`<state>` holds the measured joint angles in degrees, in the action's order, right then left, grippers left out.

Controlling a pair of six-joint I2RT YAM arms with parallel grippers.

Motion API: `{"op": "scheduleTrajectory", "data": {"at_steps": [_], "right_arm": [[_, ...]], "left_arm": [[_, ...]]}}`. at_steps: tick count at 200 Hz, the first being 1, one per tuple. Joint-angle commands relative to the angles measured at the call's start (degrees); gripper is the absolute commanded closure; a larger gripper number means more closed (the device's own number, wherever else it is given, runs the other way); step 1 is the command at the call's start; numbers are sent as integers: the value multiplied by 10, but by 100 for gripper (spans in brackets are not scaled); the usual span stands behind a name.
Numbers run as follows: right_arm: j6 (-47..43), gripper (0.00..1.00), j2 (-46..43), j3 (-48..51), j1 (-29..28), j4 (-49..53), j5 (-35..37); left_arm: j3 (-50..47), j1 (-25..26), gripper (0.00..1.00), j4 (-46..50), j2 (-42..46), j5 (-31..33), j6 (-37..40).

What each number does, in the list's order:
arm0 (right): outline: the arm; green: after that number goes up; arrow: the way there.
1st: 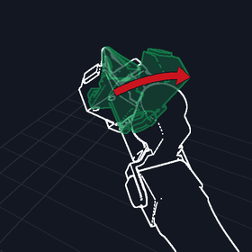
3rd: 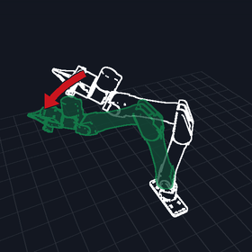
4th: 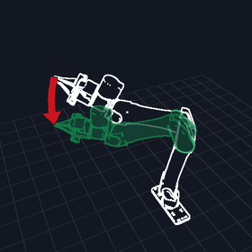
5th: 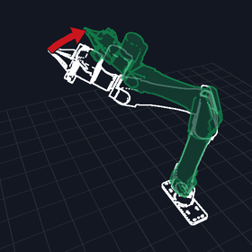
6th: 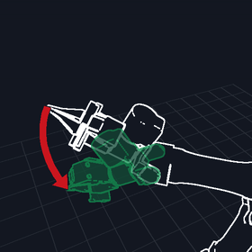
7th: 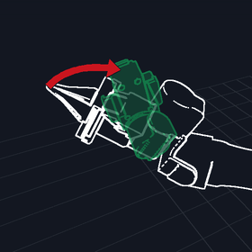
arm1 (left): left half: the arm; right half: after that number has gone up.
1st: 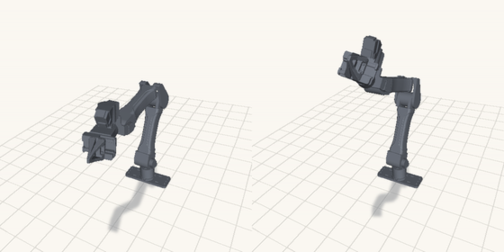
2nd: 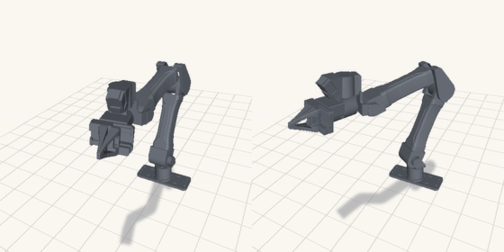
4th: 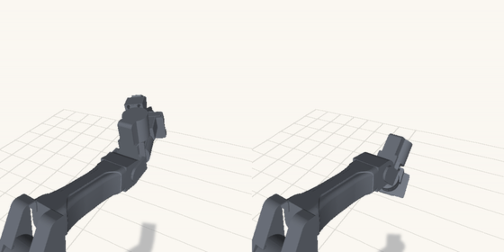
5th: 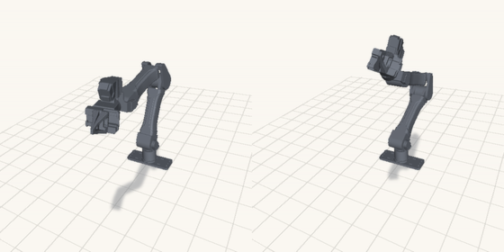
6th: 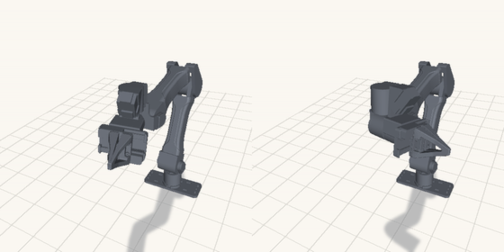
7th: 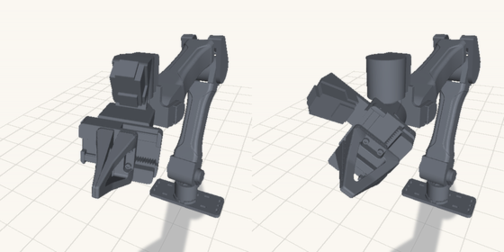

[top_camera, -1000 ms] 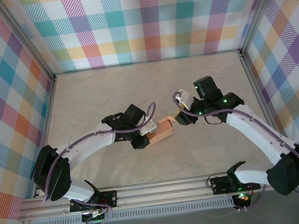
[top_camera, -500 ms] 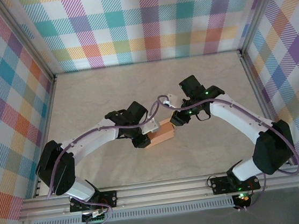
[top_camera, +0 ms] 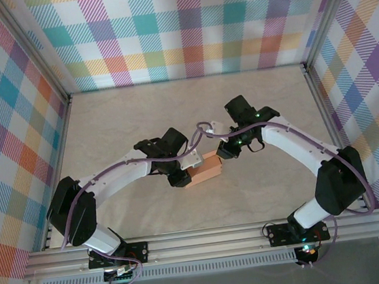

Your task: Fold the paper box

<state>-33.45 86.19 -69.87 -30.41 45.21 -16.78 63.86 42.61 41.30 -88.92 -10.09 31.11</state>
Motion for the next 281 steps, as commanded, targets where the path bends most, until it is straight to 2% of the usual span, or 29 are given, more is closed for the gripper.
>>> {"op": "scheduleTrajectory", "data": {"at_steps": [1,28,52,89,121,174,216,251,281], "right_arm": [[-11,82,4,-11,0,20,3],[-5,87,-2,-9,1,20,5],[-6,99,-3,-7,1,22,1],[12,100,-3,-16,1,22,-4],[78,100,-10,-19,-1,10,-19],[258,100,-62,49,-20,-103,89],[396,100,-71,79,-42,-137,153],[463,100,-76,91,-59,-148,183],[477,100,-84,102,-65,-149,210]], "left_arm": [[-1,-3,70,25,-19,-6,2],[-2,-2,70,28,-18,-5,1],[-3,-3,70,26,-17,-2,0],[-5,-2,70,16,-15,-4,-20],[-6,-2,69,-6,-16,8,-53],[-10,1,66,-30,-1,14,-78],[-3,10,68,-27,-7,12,-88],[6,18,68,-26,-20,18,-89],[8,21,68,-25,-25,17,-90]]}}
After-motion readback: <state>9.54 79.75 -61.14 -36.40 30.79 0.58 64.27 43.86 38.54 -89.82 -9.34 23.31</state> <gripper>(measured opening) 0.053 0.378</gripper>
